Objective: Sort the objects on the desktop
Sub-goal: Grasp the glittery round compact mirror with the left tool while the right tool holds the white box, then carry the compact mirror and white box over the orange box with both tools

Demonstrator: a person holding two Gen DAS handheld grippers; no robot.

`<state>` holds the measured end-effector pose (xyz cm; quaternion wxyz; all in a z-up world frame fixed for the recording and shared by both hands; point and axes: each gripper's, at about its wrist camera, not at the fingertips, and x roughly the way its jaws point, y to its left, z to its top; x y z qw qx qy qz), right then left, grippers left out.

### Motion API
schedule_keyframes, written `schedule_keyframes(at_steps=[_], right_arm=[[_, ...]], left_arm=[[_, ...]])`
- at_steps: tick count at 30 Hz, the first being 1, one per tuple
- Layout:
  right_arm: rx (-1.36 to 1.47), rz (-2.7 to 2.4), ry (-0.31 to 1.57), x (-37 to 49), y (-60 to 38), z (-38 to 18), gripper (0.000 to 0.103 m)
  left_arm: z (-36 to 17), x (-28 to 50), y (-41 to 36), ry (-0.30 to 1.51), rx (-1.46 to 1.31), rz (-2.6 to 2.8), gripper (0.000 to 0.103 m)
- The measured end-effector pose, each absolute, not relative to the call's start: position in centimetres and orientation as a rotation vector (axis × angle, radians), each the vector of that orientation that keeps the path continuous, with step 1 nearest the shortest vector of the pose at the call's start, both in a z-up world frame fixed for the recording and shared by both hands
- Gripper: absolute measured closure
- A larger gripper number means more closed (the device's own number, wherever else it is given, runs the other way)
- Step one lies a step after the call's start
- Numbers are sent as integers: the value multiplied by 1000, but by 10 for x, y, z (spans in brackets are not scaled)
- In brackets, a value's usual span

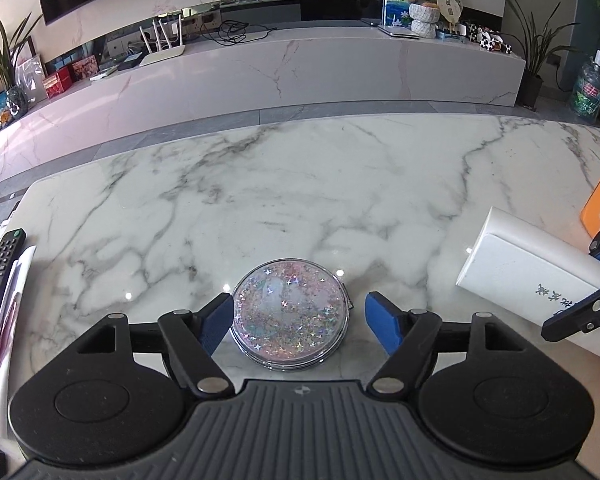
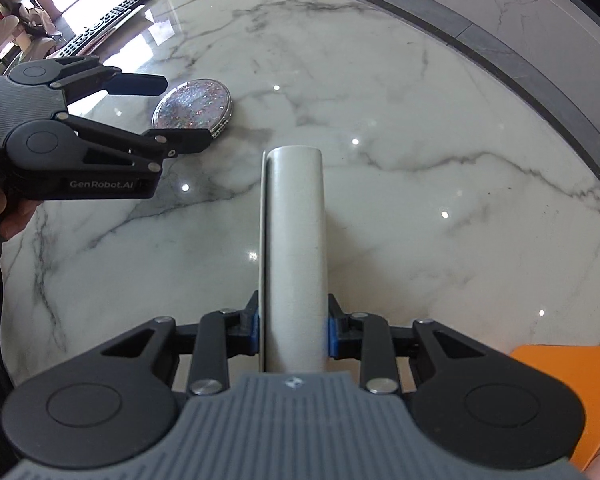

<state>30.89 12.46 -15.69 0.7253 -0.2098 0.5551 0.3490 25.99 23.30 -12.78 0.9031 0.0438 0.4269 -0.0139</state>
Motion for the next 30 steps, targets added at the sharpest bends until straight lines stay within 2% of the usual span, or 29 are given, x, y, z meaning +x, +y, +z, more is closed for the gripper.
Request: schedule_keyframes(at_steps=[9, 12, 23, 30], right_arm=[[-443, 791, 1219, 317, 123, -160, 72], [-436, 796, 1214, 318, 124, -160, 71], [-417, 790, 1208, 316, 124, -160, 72], [-383, 797, 1184, 308, 119, -144, 72]], left_arm=[[-140, 261, 244, 860, 55, -54, 12], [-141, 260, 247, 844, 41, -71, 15], [-139, 254, 240, 829, 64, -54, 17], [-114, 234, 237, 794, 31, -41, 17]])
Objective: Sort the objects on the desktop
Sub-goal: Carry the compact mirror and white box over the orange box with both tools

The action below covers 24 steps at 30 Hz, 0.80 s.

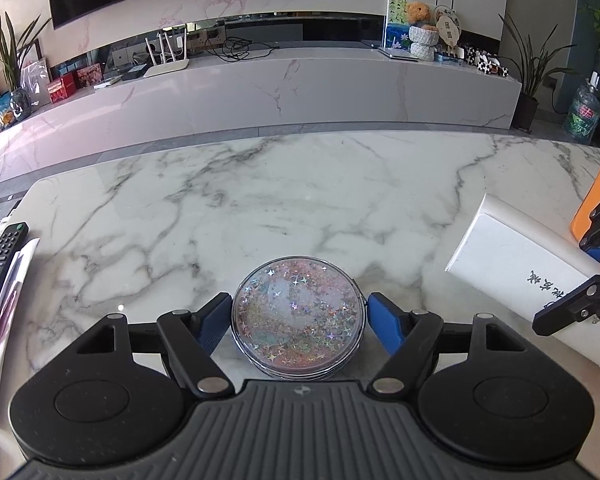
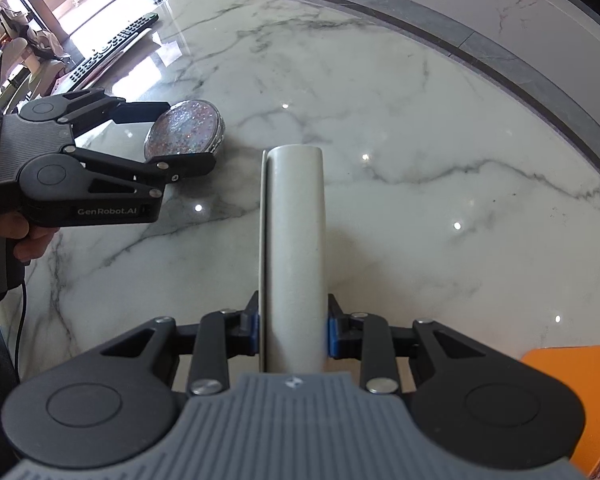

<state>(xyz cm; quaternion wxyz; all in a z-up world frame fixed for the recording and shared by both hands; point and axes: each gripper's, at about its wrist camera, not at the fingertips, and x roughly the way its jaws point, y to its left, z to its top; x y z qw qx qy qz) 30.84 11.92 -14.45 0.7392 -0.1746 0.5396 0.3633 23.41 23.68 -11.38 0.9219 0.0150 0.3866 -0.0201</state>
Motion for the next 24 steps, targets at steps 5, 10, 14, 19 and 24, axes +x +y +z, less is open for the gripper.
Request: schedule_keyframes(at_steps=[5, 10, 14, 19, 24], right_arm=[[-323, 803, 1139, 292, 108, -114, 72], [-244, 806, 1079, 267, 83, -73, 72], [-198, 763, 1022, 244, 45, -34, 72], [-154, 635, 963, 224, -21, 1, 72], [-67, 465, 969, 219, -97, 4, 72]], left_arm=[[-76, 208, 224, 741, 0, -67, 17], [-30, 181, 199, 689, -11, -116, 17], [3, 168, 169, 645, -11, -187, 17], [30, 164, 119, 593, 18, -289, 17], [39, 174, 65, 573, 50, -392, 17]])
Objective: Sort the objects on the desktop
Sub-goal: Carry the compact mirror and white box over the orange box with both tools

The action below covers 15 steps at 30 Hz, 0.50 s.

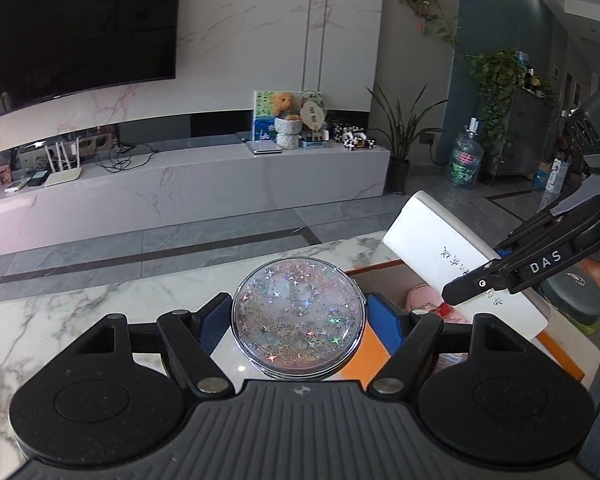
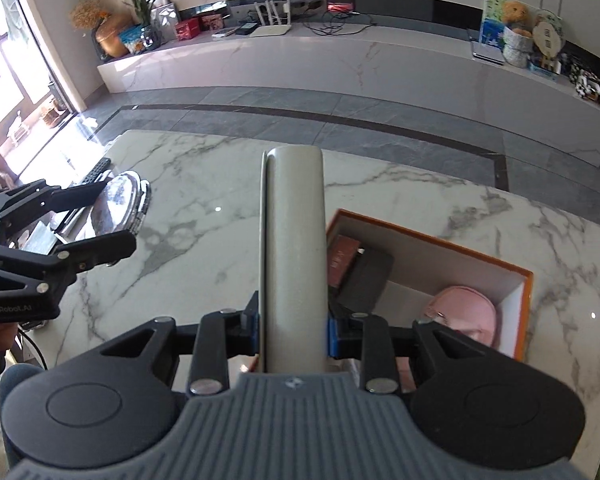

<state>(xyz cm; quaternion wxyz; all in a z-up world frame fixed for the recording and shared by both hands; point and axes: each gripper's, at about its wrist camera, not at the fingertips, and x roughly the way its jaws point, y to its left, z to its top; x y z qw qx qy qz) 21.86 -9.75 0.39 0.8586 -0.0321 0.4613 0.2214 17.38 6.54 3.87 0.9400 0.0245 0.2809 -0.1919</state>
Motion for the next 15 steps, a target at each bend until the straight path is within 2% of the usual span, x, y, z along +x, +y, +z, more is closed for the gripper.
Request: schedule_keyframes(at_steps=[5, 15], right_arm=[[-24, 368, 1017, 228, -140, -28, 72], [85, 375, 1121, 273, -143, -95, 72]], left_arm=[[34, 186, 16, 590, 70, -479, 16], [7, 201, -36, 660, 147, -564, 16]])
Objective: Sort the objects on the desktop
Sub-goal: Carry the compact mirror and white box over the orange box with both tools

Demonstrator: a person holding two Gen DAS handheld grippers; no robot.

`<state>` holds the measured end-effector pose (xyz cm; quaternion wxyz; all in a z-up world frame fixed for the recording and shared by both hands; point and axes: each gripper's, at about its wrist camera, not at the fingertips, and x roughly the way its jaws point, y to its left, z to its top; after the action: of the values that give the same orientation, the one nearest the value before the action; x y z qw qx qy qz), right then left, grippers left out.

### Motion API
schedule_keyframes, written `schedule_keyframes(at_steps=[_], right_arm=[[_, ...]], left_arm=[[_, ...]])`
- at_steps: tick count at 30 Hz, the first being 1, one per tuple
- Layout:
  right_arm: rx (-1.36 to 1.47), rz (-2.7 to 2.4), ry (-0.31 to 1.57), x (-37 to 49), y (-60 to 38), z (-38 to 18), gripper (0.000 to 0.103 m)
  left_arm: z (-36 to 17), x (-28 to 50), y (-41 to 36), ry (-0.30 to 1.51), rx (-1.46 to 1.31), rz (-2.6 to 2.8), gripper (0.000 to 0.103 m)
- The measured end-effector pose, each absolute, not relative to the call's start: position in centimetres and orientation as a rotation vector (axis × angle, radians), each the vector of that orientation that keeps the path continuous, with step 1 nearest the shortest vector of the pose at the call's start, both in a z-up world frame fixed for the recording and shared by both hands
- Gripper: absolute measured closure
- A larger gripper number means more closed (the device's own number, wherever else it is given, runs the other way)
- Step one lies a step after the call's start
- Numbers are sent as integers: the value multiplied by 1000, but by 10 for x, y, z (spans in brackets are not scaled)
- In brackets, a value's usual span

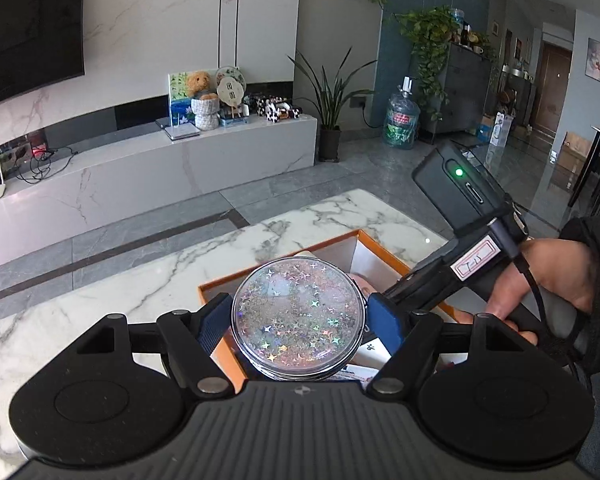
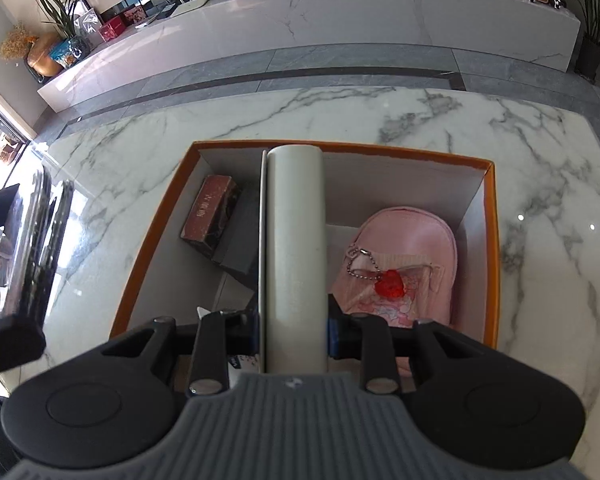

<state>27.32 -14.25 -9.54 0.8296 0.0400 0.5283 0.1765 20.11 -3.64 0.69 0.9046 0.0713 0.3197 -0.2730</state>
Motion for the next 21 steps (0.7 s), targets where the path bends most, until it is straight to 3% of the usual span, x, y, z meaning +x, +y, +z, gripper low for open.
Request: schedule_keyframes(at_steps=[11, 15, 17, 19, 21], right_arm=[[110, 398, 1114, 279, -143, -111, 67], [100, 404, 1086, 268, -156, -97, 60], [116, 403, 1076, 258, -165, -90, 60], [136, 418, 1088, 246, -171, -85, 71], [128, 417, 1087, 238, -169, -82, 72]], left_arm=[[-13, 189, -44, 710, 201, -546, 16], [-12, 183, -45, 712, 217, -546, 16], [-12, 180, -44, 715, 209, -549, 16], [-13, 176, -46, 723, 222, -551, 16], [-14, 173, -51, 743, 234, -552, 17]])
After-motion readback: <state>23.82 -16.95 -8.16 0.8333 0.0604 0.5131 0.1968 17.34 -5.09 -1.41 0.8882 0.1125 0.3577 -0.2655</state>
